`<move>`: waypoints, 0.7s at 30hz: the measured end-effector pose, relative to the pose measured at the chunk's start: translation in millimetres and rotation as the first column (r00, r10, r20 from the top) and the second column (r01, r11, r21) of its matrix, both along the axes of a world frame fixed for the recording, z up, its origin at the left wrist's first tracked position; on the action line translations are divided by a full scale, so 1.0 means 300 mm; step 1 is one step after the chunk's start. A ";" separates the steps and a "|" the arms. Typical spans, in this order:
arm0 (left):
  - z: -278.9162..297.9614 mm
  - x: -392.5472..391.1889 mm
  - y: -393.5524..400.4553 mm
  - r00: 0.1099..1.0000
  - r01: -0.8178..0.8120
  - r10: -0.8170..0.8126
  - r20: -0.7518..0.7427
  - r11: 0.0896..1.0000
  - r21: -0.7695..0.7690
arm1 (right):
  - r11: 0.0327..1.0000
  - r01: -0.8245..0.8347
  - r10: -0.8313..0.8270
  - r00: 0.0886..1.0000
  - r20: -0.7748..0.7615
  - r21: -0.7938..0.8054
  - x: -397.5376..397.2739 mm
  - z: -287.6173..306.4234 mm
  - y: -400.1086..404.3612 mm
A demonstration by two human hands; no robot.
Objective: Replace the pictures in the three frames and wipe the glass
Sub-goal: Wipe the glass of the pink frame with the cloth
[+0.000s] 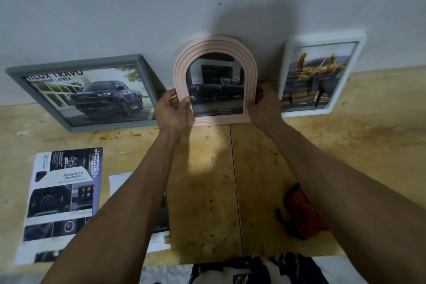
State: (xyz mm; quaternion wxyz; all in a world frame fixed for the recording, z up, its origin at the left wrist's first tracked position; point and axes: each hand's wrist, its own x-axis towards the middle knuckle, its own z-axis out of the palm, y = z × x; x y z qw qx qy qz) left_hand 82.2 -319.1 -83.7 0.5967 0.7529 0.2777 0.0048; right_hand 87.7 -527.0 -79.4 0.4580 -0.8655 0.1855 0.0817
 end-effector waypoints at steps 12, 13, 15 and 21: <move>0.039 -0.045 -0.009 0.993 0.074 -0.076 -0.092 0.997 -0.024 | 1.000 -0.018 0.018 0.999 0.047 0.005 -0.049 0.011 0.003; 0.046 -0.061 -0.011 0.991 0.079 -0.080 -0.104 0.997 -0.007 | 1.000 -0.014 0.014 0.998 0.056 0.004 -0.070 0.019 0.000; 0.062 -0.103 -0.014 0.990 0.095 -0.091 -0.108 0.995 0.037 | 1.000 0.006 -0.006 0.999 0.047 0.000 -0.122 0.037 -0.009; 0.120 -0.273 -0.056 0.986 0.149 -0.141 -0.086 0.984 0.094 | 0.993 0.118 -0.118 0.991 0.063 0.003 -0.301 0.085 -0.087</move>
